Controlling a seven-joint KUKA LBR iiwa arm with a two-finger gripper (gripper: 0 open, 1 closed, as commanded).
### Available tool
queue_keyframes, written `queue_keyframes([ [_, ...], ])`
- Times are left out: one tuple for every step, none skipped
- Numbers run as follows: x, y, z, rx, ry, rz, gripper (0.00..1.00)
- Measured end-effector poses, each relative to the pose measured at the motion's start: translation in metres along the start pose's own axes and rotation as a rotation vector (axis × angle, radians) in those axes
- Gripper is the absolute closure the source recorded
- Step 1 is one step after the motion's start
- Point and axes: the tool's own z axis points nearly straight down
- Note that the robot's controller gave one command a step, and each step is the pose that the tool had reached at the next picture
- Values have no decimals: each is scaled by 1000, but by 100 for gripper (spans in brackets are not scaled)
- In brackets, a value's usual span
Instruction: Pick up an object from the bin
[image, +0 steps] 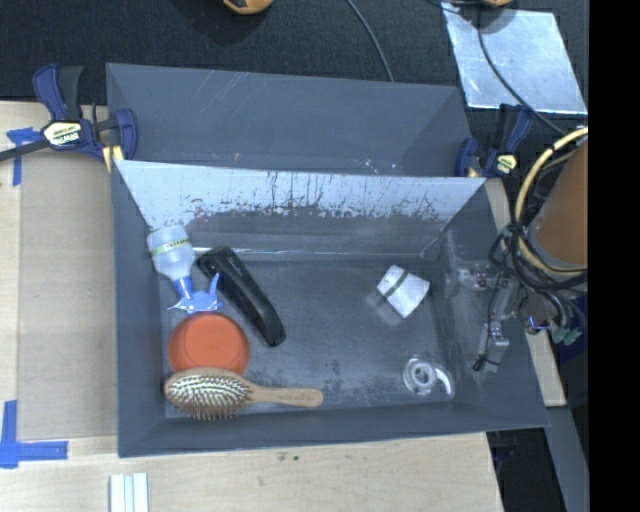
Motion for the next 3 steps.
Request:
queue_keyframes([
  [-2,1,-5,2,-9,-4,0],
  [0,10,151,3,-10,-93,0],
  [5,16,63,6,-23,-80,0],
])
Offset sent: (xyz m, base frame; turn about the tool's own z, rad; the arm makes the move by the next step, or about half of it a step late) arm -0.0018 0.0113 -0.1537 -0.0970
